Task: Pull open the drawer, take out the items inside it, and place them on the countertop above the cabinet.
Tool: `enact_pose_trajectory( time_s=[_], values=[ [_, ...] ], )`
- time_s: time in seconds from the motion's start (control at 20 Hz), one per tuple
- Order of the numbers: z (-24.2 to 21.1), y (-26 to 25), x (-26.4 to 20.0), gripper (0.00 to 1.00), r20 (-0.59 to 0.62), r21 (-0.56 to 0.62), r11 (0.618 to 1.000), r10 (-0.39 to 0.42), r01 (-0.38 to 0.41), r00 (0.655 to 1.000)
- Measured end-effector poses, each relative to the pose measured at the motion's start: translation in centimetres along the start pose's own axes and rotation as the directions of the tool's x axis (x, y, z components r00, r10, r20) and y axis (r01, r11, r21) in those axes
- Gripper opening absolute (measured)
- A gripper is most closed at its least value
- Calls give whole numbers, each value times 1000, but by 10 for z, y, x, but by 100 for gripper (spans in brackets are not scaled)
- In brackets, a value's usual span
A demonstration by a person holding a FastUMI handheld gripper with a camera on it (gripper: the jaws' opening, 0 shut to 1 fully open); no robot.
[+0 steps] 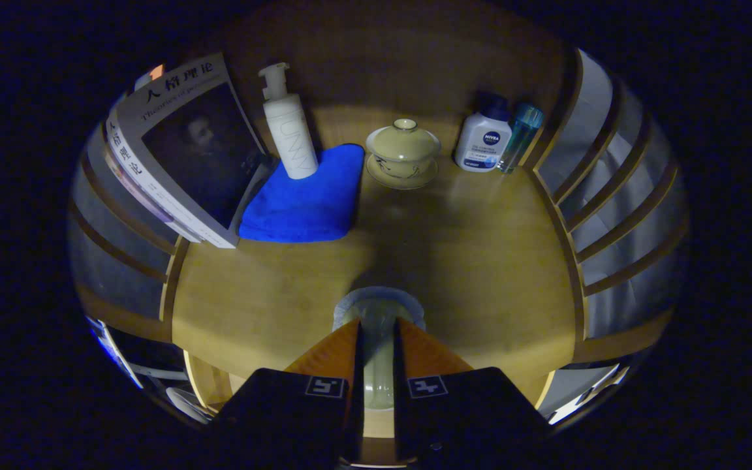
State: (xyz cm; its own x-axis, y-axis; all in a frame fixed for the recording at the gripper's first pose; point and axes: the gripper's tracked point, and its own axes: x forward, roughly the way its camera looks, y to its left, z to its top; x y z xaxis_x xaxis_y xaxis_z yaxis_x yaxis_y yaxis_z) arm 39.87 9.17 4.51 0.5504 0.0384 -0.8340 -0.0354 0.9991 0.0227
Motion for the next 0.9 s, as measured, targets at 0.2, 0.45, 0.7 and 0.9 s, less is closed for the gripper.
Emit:
enact_pose_trajectory(
  time_s=[0.2,0.45,0.7,0.9],
  values=[
    [2,0,0,30,24,12,1000,14,-15,1000],
    [4,-3,-12,56,80,39,999,15,-18,997],
    [-2,1,-28,63,116,27,999,25,-28,993],
    [-17,6,-48,63,183,14,999,32,-35,983]
  ],
)
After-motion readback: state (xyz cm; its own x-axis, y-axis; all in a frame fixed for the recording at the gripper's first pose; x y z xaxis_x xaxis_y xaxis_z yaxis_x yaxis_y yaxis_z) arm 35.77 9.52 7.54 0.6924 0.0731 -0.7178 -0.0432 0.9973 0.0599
